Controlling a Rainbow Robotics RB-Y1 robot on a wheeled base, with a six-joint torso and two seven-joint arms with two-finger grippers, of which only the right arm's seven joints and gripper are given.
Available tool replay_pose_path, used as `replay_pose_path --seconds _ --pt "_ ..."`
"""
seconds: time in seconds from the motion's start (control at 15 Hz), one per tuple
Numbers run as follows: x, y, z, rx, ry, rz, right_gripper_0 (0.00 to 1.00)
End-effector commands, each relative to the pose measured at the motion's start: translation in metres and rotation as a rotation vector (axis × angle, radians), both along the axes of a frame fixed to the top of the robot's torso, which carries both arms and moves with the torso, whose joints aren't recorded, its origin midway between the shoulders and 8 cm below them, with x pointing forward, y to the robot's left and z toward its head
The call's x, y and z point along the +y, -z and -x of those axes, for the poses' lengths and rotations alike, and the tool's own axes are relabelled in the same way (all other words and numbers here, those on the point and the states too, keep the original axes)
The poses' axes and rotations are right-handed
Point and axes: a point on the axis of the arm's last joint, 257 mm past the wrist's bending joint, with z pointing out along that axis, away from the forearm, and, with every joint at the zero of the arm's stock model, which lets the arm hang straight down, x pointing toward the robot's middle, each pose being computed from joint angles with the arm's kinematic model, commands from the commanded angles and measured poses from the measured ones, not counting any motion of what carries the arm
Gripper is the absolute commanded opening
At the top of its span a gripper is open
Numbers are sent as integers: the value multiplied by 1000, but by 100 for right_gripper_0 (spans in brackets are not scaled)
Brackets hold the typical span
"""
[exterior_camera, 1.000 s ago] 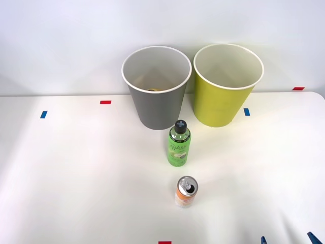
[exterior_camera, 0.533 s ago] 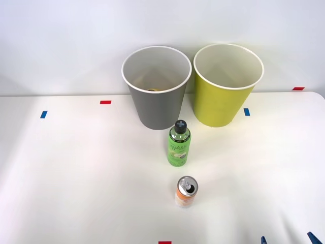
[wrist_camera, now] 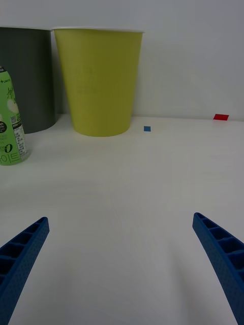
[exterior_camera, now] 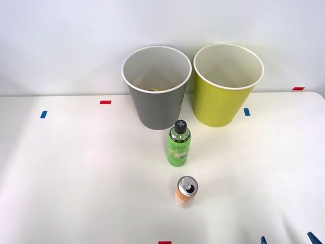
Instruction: Put cans in the gray bin, plastic bottles in the light green bin
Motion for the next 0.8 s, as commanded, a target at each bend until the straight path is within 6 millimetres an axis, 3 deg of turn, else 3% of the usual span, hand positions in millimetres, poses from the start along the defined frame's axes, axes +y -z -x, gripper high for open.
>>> replay_pose_path --seconds 0.07,0.8 --pt "0 0 0 0 0 0 98" --pt "0 0 0 0 0 0 98"
